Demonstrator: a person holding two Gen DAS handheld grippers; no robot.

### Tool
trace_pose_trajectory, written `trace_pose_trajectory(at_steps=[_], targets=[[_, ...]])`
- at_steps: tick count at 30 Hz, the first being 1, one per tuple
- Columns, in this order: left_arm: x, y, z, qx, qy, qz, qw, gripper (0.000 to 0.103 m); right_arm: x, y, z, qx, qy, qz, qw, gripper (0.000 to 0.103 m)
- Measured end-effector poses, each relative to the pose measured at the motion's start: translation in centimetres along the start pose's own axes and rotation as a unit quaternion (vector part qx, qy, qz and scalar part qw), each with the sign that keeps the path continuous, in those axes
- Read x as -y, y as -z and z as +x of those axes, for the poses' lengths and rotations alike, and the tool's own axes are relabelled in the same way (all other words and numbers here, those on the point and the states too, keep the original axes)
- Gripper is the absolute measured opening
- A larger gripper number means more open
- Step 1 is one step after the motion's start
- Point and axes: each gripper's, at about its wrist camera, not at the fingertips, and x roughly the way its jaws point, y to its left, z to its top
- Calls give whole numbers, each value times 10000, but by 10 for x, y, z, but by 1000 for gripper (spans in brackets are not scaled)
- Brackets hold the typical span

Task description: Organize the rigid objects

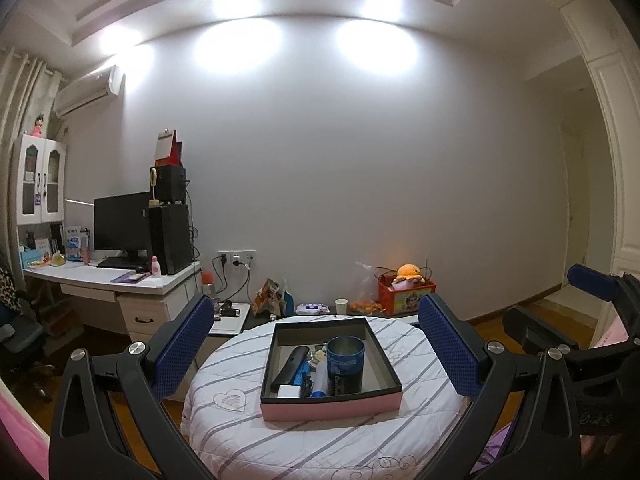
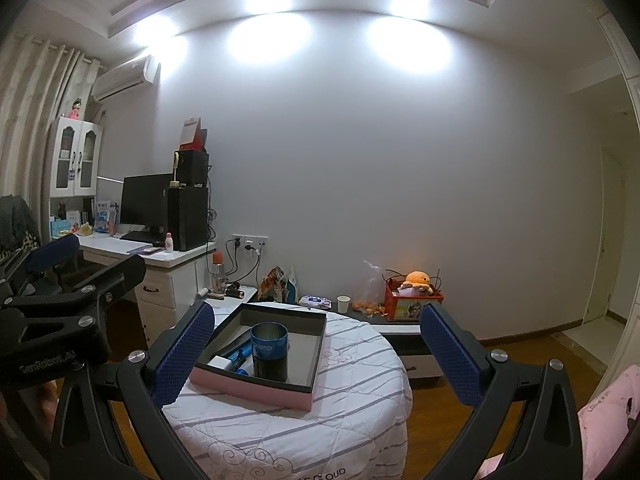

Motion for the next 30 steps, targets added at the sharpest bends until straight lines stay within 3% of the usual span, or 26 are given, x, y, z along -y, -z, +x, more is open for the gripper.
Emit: trace_pose_trajectory(at_steps=[19,30], targets=[[-4,-9,1,-24,-162,55,9999,103,-1,-6,3,37,-26,-81,10000,103],[-3,-9,12,-348,-215,125,9991,103,-4,-7,9,-62,-60,-154,9998,103]])
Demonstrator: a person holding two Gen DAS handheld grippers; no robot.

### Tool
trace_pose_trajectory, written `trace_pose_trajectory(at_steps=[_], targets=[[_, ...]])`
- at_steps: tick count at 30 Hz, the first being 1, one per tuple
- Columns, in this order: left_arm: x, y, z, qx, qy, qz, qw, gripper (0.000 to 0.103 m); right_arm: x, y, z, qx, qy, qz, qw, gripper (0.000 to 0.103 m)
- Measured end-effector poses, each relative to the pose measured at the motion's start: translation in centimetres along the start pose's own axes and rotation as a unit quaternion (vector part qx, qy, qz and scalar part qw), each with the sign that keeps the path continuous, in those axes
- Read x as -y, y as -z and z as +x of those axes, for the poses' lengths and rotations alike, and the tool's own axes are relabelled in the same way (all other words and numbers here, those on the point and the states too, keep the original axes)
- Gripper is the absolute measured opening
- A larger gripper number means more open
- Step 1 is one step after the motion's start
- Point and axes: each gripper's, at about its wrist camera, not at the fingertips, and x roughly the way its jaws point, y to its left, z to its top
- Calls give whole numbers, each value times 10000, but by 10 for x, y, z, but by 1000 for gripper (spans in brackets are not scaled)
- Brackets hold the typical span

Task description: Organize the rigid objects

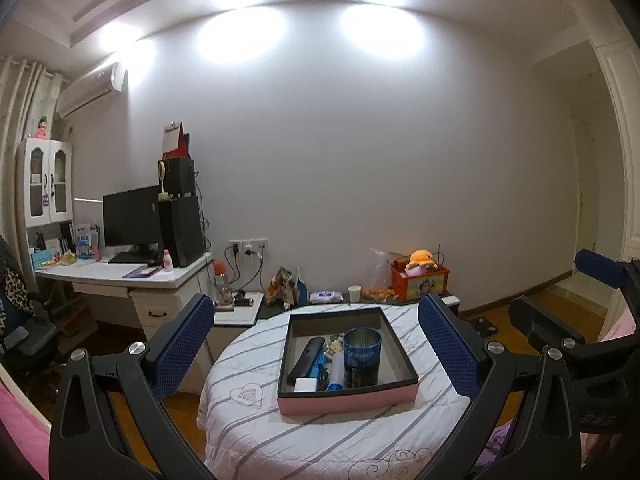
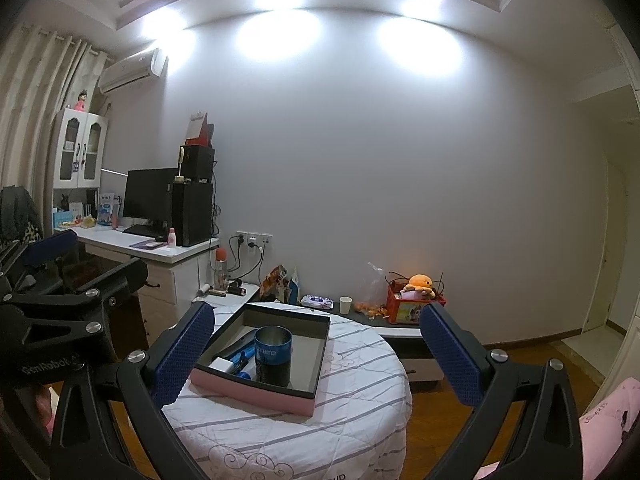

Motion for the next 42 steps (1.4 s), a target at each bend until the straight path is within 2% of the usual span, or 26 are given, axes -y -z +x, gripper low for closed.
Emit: trace_pose_trajectory(at_steps=[11,42], targets=[[-1,0,15,-247,-115,51,9996,103,2,2,23,-444,-85,101,9989,103],[-7,-1,9,-213,-170,135,9995,103,2,2,25,-498,-72,74,9987,103]])
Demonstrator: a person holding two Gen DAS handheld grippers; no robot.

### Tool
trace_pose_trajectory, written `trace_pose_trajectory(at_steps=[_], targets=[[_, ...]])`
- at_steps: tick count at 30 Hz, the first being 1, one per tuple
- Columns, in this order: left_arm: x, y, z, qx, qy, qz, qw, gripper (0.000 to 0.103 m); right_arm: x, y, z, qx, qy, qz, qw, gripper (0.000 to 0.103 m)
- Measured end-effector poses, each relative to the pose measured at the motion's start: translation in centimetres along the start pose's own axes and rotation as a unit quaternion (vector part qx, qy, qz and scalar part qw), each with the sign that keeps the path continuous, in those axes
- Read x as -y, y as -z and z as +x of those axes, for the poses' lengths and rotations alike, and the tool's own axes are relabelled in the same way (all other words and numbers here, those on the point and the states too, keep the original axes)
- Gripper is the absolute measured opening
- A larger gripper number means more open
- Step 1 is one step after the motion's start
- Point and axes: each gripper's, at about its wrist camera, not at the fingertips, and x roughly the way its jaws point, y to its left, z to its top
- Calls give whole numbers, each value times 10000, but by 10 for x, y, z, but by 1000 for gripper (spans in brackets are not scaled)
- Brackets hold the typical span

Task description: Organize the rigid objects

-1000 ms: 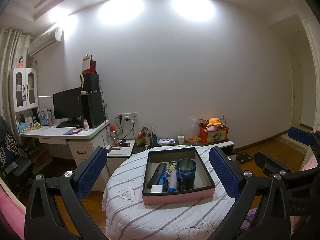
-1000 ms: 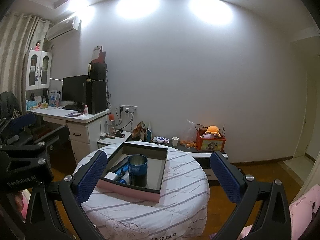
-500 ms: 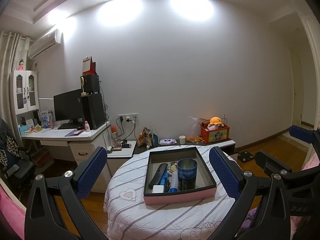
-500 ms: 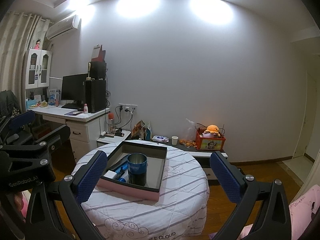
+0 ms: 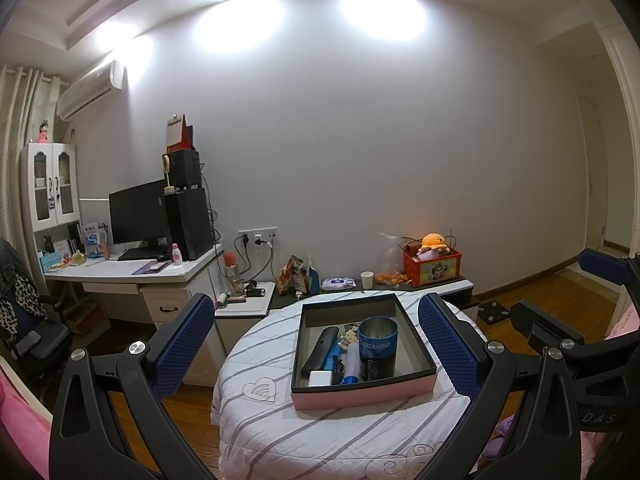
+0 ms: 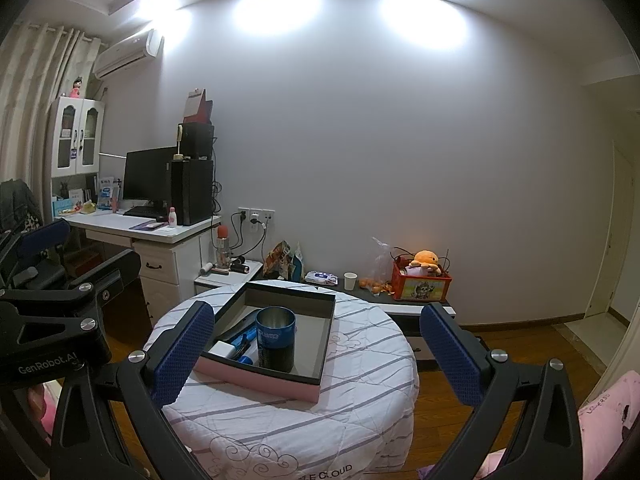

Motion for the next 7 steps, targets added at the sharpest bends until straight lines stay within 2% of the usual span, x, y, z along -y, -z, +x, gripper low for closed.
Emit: trace_pose_trajectory(at_steps=[7], targets=[[-4,0,-2,46,-22,-8,10000,103,-1,0,0,10,-32,-8,10000,103]])
